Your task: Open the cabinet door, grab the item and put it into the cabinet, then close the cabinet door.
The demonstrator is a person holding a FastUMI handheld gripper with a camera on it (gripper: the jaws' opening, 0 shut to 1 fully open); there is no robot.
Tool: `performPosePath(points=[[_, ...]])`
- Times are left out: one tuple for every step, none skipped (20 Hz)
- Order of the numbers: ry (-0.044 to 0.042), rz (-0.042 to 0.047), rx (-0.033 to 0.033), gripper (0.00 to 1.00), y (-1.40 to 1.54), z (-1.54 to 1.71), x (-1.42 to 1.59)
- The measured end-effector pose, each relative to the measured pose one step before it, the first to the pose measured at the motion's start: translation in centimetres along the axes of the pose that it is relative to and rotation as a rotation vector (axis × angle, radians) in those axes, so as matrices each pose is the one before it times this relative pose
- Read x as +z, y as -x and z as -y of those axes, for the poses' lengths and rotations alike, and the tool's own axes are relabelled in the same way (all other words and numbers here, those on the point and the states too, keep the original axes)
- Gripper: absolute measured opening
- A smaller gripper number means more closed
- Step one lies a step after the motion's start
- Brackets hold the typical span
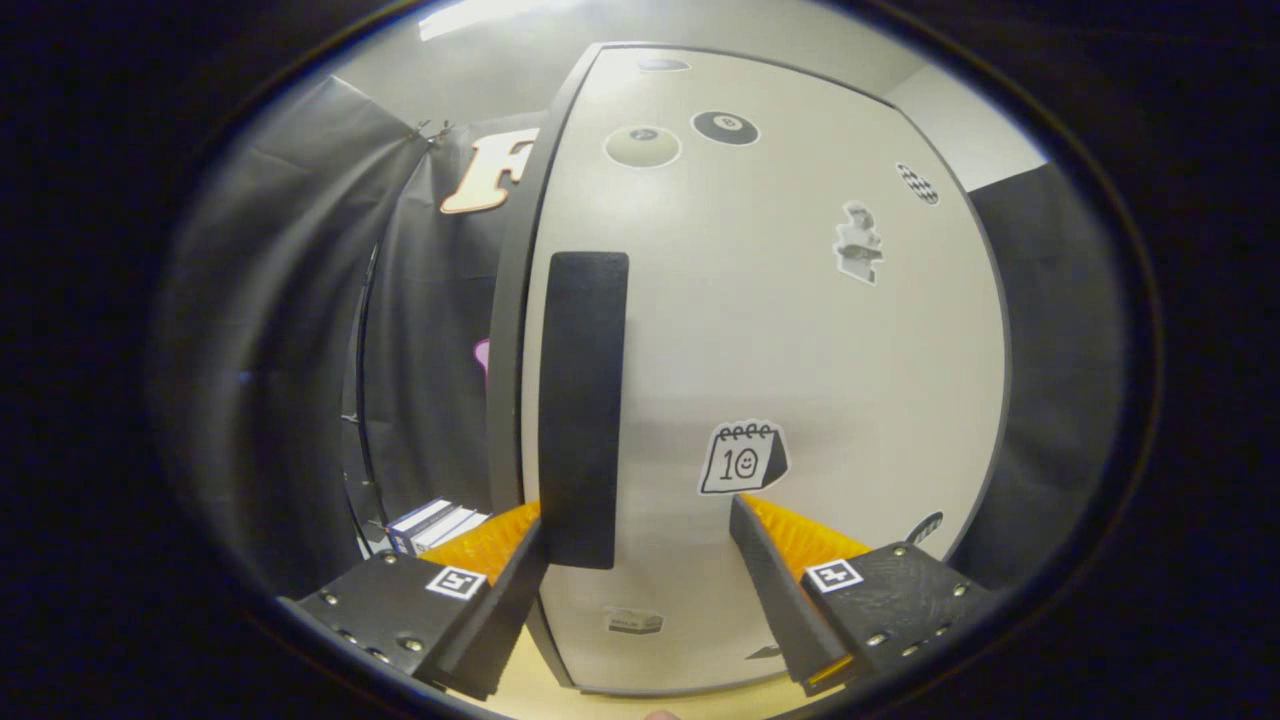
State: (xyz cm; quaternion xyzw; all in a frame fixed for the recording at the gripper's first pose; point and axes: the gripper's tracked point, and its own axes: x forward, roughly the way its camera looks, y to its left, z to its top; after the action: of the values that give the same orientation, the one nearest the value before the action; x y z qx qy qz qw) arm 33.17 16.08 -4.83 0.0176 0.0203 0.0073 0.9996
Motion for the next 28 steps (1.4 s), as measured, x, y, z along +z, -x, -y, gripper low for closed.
performPosePath(points=[[0.0022,-0.00645,0.00614,1.0,0.032,0.0,-0.014],[0.002,-0.00621,0.01552,1.0,0.154,-0.304,-0.049],[-0.00055,-0.00961,0.0079,1.0,0.461,-0.16,-0.146],[0.00163,-0.00365,0.00734,1.0,0.543,-0.146,0.043],[0.00649,0.00752,0.00611,1.0,0.667,-0.135,0.282],[0.00512,0.00562,0.00781,0.99,0.82,-0.147,0.309],[0.00307,0.00388,0.00425,0.99,1.026,-0.091,0.296],[0.00186,0.00293,0.00147,0.99,0.99,0.075,0.352],[0.0012,-0.00183,0.00197,0.99,1.242,0.089,0.248],[0.00101,-0.00156,-0.00086,0.99,1.237,0.188,0.264],[-0.00119,-0.00482,0.00098,0.99,1.43,0.213,0.19],[-0.00085,0.00154,0.00305,0.99,1.535,0.176,0.324],[0.0037,0.00353,-0.00346,0.99,1.454,0.45,0.368],[0.00706,0.00501,-0.0062,0.99,1.503,0.548,0.342],[0.00456,0.00727,-0.00909,0.99,1.401,0.65,0.383],[-0.00072,0.0019,-0.00196,0.99,1.31,0.552,0.305],[0.00009,-0.01081,-0.0016,0.99,1.32,0.571,-0.038],[-0.00668,-0.01027,-0.01172,0.99,1.349,0.772,-0.028],[-0.00671,-0.00174,-0.00458,0.99,1.253,0.526,0.217],[-0.00527,0.00307,-0.0066,0.99,1.171,0.535,0.263],[-0.00165,0.00755,-0.01478,0.99,1.256,0.63,0.254],[0.00126,0.00298,-0.01744,0.99,0.991,0.539,0.136],[-0.00058,-0.00199,-0.00586,0.99,1.054,0.223,-0.07],[-0.00573,-0.00487,-0.0033,0.99,1.015,0.111,-0.118],[-0.00755,0.00205,-0.00381,0.99,0.837,0.133,0.063],[-0.00604,0.00066,-0.00466,0.99,0.678,0.154,0.07],[-0.00556,0.00381,-0.00878,0.99,0.701,0.359,-0.015],[-0.00531,-0.00234,-0.00623,0.99,0.556,0.289,0.008]])
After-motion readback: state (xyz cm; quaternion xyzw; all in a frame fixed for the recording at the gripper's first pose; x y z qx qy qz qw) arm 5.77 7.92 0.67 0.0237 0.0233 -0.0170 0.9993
